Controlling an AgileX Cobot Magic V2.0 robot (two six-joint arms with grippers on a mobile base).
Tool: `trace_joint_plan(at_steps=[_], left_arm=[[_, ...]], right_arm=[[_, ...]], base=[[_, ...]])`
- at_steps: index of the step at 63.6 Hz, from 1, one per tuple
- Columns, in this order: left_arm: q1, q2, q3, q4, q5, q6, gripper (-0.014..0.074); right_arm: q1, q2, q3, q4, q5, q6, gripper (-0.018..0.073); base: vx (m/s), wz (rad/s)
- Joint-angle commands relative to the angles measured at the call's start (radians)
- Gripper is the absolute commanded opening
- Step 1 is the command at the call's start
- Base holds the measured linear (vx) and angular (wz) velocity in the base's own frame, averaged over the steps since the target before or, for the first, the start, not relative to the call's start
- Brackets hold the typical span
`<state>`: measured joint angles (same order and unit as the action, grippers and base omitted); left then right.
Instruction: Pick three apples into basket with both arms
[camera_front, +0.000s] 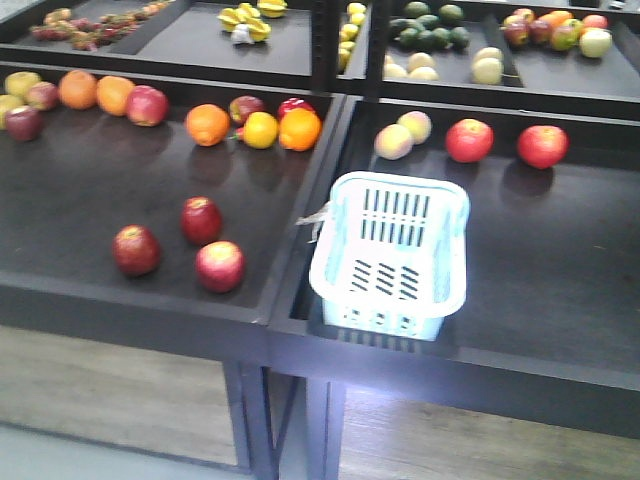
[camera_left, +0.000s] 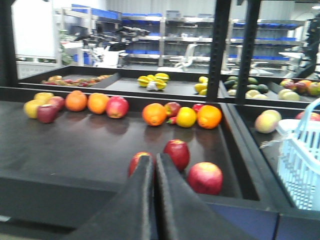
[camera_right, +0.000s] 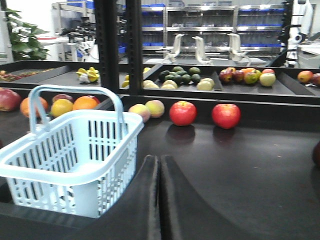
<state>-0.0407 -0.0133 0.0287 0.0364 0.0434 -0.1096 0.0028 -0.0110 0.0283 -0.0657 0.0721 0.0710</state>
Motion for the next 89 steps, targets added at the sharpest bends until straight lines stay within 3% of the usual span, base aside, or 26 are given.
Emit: trace_joint_plan(at_steps=[1,89], left_arm=[[0.0,0.007,0.019,-0.001,-0.075,-0.007,-0.0006],[0.0,0.007,0.019,-0.001,-0.075,-0.007,-0.0006]], right_arm=[[-0.001,0.002,0.014,-0.009,-0.072,-0.003,-0.0009],[-0.001,0.002,0.014,-0.009,-0.072,-0.003,-0.0009]], base=[[0.08,-0.29],[0.09,-0.13]])
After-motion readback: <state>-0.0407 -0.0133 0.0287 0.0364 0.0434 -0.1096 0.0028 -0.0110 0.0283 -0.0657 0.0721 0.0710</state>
